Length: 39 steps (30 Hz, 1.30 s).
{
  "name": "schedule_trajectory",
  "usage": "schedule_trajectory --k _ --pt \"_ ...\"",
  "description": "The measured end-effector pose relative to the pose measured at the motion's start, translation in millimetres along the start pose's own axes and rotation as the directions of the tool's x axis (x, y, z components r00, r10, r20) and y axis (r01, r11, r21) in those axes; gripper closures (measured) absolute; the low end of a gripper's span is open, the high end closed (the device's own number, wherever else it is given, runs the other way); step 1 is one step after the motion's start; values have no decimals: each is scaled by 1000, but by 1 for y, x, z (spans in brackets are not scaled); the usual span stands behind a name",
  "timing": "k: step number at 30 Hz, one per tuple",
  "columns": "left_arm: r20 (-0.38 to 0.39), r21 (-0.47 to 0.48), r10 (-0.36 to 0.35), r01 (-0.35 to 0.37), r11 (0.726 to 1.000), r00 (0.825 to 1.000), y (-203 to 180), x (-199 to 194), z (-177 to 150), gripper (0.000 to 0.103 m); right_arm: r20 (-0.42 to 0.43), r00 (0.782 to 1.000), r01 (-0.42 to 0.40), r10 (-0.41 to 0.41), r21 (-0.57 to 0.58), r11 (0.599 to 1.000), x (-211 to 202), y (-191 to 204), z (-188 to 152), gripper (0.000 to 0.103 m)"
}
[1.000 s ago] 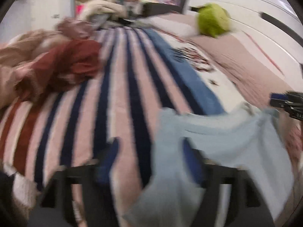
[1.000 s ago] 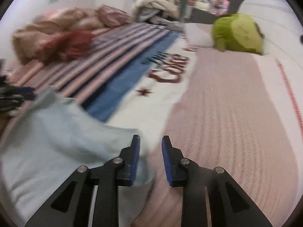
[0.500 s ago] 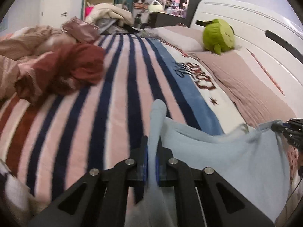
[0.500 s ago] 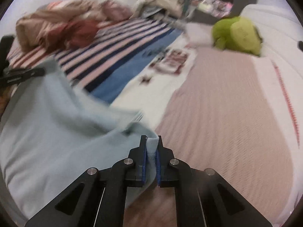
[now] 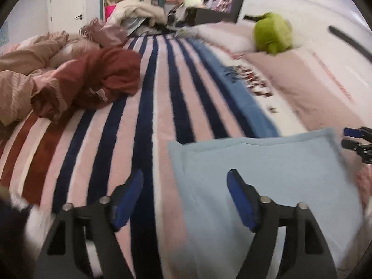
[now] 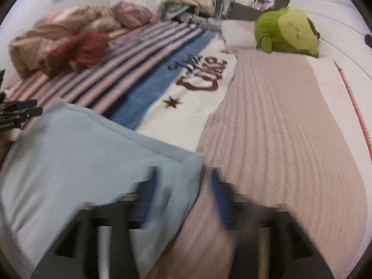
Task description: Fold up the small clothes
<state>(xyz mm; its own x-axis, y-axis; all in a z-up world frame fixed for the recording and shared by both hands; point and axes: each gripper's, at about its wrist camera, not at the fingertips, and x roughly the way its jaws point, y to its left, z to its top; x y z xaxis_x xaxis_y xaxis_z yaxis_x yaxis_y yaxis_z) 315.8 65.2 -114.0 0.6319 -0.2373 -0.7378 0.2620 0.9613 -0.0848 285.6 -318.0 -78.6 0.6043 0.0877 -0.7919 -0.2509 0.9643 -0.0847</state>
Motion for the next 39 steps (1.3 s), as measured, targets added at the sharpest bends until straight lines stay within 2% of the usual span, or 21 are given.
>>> schedule_trajectory --k 4,6,11,12,13,14,15,18,20,21,23,24,25,26,27,28,30,32,33,36,39 --pt "19 16 -115 115 993 993 -13 -52 -47 25 35 988 -149 147 36 988 -51 8 -38 42" --pt "3 16 -160 160 987 987 -21 -64 -75 25 45 973 -230 227 73 970 -69 13 -68 35" --pt "-41 -47 -222 220 974 974 -30 -64 -125 25 71 927 -374 367 150 915 -68 37 -137 34" --pt "-43 -72 -223 220 973 974 -29 -61 -132 30 80 922 -387 379 155 909 -64 45 -148 34" --pt "-45 -89 -228 223 971 973 -29 -61 -139 52 79 928 -372 364 170 912 -58 49 -155 43" --pt "-43 -96 -224 219 971 974 -28 -61 -144 65 81 941 -338 328 187 923 -53 52 -161 74" --pt "-37 -89 -196 193 977 980 -27 -63 -147 90 95 948 -318 304 203 926 -49 54 -168 89" --pt "-12 -65 -130 129 989 991 -22 -75 -148 96 117 944 -330 310 236 914 -56 48 -177 97" --pt "-14 -40 -81 80 996 997 -21 -80 -154 96 111 954 -298 279 221 929 -66 46 -177 99" --pt "-17 -57 -88 87 995 996 -19 -78 -157 96 108 961 -274 256 222 936 -71 44 -177 99" --pt "-12 -83 -74 73 994 997 -18 -73 -164 93 102 972 -229 210 236 944 -74 38 -181 103" --pt "-4 -88 -54 53 995 999 -19 -71 -166 86 83 986 -164 148 244 956 -71 37 -185 103" --pt "-1 -100 -41 41 994 999 -17 -72 -167 71 60 993 -109 97 248 963 -67 34 -189 103" --pt "-4 -119 -24 24 993 1000 -15 -75 -169 61 46 994 -108 99 260 959 -63 31 -193 101" --pt "-8 -136 -32 31 990 999 -11 -79 -170 43 55 983 -181 172 312 933 -62 25 -200 100" --pt "-2 -146 -62 61 987 998 -9 -85 -172 36 74 971 -237 226 346 908 -67 21 -204 100" --pt "-11 -157 -126 122 980 992 -7 -95 -181 35 109 948 -318 299 353 880 -80 19 -211 89" --pt "-22 -198 -166 159 967 986 -7 -99 -192 32 128 922 -387 366 353 852 -89 23 -217 38" --pt "-23 -236 -215 204 950 976 -7 -98 -198 30 136 904 -426 405 362 829 -90 27 -219 33" --pt "13 -323 -356 341 883 934 -13 -86 -205 24 148 858 -508 493 399 763 -76 43 -221 32" --pt "86 -376 -403 404 834 911 -17 -74 -196 20 164 841 -528 515 458 716 -49 56 -212 31"
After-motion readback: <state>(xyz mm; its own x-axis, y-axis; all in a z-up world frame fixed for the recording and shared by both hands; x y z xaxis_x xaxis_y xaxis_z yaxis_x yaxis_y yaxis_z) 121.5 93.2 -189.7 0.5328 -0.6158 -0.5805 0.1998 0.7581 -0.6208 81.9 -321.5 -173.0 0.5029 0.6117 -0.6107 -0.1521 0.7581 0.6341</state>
